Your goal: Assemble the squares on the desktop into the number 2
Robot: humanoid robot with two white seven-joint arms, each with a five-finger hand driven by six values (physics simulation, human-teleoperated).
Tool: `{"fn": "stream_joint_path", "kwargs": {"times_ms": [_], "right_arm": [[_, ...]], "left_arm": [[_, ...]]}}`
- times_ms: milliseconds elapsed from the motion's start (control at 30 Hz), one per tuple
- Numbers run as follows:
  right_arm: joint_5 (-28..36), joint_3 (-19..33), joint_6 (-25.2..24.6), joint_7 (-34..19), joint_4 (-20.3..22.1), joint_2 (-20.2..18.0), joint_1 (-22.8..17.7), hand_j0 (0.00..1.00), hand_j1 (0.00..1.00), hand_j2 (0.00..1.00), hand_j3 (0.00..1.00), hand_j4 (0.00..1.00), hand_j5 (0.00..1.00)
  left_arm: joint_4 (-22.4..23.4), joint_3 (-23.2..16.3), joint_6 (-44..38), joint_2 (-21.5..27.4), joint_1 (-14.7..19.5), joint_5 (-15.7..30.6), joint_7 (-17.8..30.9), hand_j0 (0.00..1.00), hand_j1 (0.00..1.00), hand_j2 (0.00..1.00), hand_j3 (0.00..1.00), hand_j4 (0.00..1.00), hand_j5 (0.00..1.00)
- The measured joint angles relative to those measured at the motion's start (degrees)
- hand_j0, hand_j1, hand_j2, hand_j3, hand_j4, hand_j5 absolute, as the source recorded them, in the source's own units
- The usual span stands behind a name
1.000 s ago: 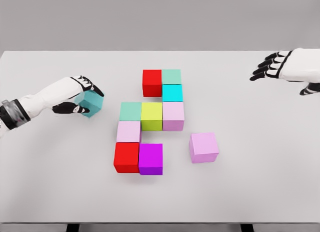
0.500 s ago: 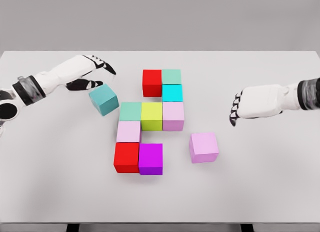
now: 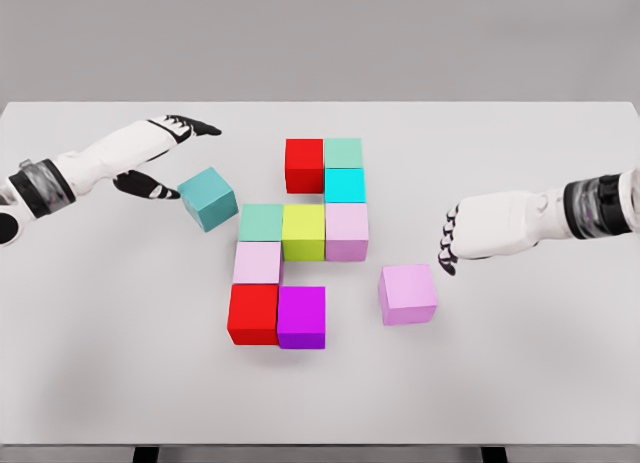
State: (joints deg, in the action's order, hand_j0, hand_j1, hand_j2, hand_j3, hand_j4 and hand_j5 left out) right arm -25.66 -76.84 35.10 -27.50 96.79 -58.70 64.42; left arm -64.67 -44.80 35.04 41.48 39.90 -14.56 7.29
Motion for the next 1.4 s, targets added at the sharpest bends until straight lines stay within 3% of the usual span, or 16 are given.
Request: {"fn": "stream_joint_path", "kwargs": {"times_ms": [567,1033,1400], "right_arm": [[-1.39,-0.02,0.01,-0.26,-5.74,3.52,-1.49,0.53,0.53,0.53,0.53,0.53,0.53],[-2.42,-0.02,0.00,-0.30,-6.87,5.26,-2.90,0.53,0.53,0.53,0.53,0.53,0.53],[-2.19,0.05,-0.11,-0.51,-4.16,5.82,-3.69,0.53,0.53,0.53,0.53,0.53,0.53]], "left_arm": [[0.15,-1.81,0.00,-2.22,-0.88,-2.30,0.03,1.00,1.00,1.00,1.00,1.00,1.00],[7.35,-1.93,0.00,-6.75,1.85,-2.82,0.04,1.00,1.00,1.00,1.00,1.00,1.00],[12.29,-1.95,0.00,-10.69,4.92,-3.28,0.11,1.00,1.00,1.00,1.00,1.00,1.00]]}}
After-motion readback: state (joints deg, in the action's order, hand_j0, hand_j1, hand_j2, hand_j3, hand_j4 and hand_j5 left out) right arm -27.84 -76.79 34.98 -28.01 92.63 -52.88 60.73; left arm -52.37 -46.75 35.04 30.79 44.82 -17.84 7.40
